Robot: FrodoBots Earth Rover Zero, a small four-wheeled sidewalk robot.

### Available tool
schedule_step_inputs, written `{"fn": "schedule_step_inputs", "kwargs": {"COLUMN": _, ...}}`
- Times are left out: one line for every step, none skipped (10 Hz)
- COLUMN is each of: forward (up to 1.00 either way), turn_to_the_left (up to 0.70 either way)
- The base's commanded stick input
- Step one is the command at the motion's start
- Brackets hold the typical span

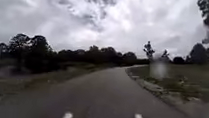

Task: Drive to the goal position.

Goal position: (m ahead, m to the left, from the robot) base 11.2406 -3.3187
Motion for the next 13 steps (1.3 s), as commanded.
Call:
{"fn": "schedule_step_inputs", "kwargs": {"forward": 0.85, "turn_to_the_left": 0.0}}
{"fn": "schedule_step_inputs", "kwargs": {"forward": 0.85, "turn_to_the_left": 0.0}}
{"fn": "schedule_step_inputs", "kwargs": {"forward": 0.85, "turn_to_the_left": -0.19}}
{"fn": "schedule_step_inputs", "kwargs": {"forward": 0.85, "turn_to_the_left": -0.34}}
{"fn": "schedule_step_inputs", "kwargs": {"forward": 0.85, "turn_to_the_left": -0.28}}
{"fn": "schedule_step_inputs", "kwargs": {"forward": 0.85, "turn_to_the_left": -0.07}}
{"fn": "schedule_step_inputs", "kwargs": {"forward": 0.85, "turn_to_the_left": 0.0}}
{"fn": "schedule_step_inputs", "kwargs": {"forward": 0.85, "turn_to_the_left": 0.0}}
{"fn": "schedule_step_inputs", "kwargs": {"forward": 0.85, "turn_to_the_left": 0.0}}
{"fn": "schedule_step_inputs", "kwargs": {"forward": 0.85, "turn_to_the_left": -0.01}}
{"fn": "schedule_step_inputs", "kwargs": {"forward": 0.85, "turn_to_the_left": -0.04}}
{"fn": "schedule_step_inputs", "kwargs": {"forward": 0.85, "turn_to_the_left": -0.24}}
{"fn": "schedule_step_inputs", "kwargs": {"forward": 0.85, "turn_to_the_left": -0.34}}
